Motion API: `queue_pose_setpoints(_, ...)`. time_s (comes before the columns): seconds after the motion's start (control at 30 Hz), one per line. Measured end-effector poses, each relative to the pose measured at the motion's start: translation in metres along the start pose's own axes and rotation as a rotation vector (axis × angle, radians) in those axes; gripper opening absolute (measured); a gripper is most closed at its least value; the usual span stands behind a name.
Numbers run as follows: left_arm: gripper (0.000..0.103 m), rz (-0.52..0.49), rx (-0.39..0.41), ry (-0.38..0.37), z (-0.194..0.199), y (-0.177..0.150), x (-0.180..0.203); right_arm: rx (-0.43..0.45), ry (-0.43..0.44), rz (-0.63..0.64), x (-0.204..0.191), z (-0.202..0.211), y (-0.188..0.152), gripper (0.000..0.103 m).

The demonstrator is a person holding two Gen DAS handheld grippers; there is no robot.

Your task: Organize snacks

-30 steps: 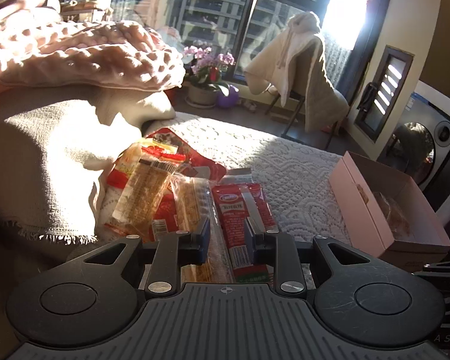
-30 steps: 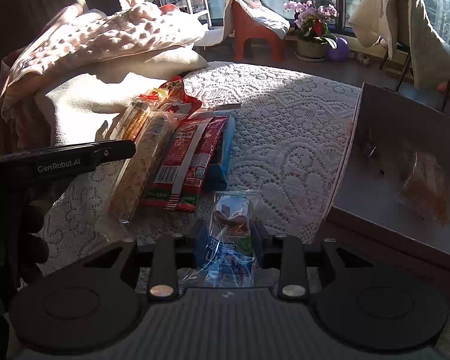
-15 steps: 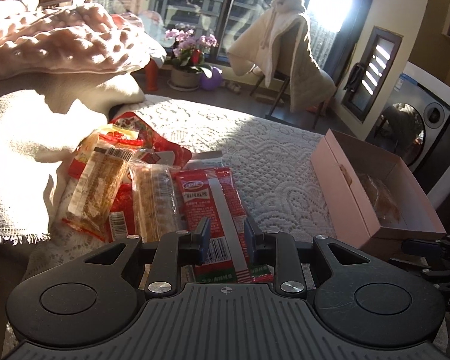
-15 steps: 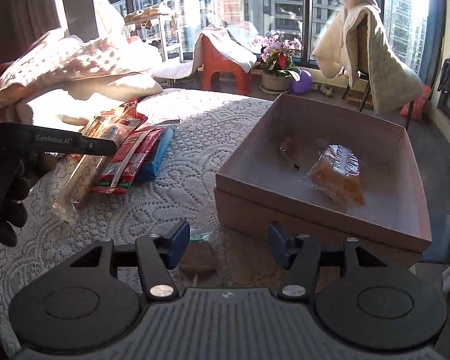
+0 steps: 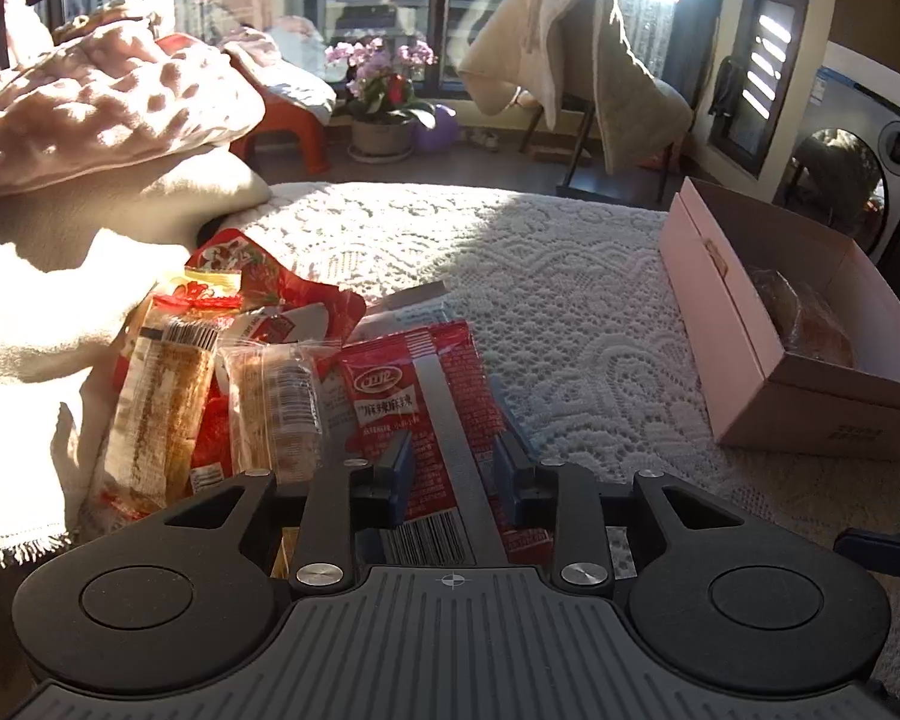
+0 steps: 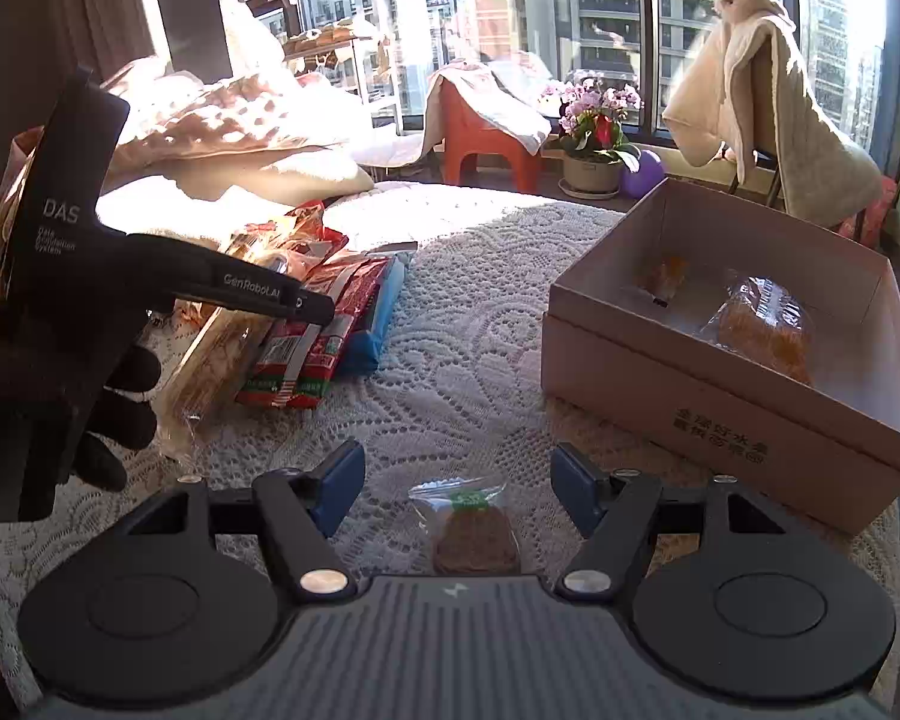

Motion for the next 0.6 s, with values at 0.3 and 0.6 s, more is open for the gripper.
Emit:
queue_pose_setpoints(0.3,0.062,-0.091,-0.018,-0.033,-0.002,-0.003,0.020,-0.001,-0.053,0.013,-0.004,-0.010,-0.029,0.074)
queue_pose_setpoints(0.6,0.058,0.050,0.025,0.024,-0.003,-0.002,-0.018,0.001,-0.086,-0.003,0.001,-0.010,-0.033,0.085)
Point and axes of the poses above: each gripper's, at about its wrist camera, not at the fingertips, and z roughly against the way its jaws point, x to its right, y to its top, the point moved 3 cm from there along -z, roughly the way its jaws point, and after that the axes turned 15 degrees about x, right-handed, at the moved point
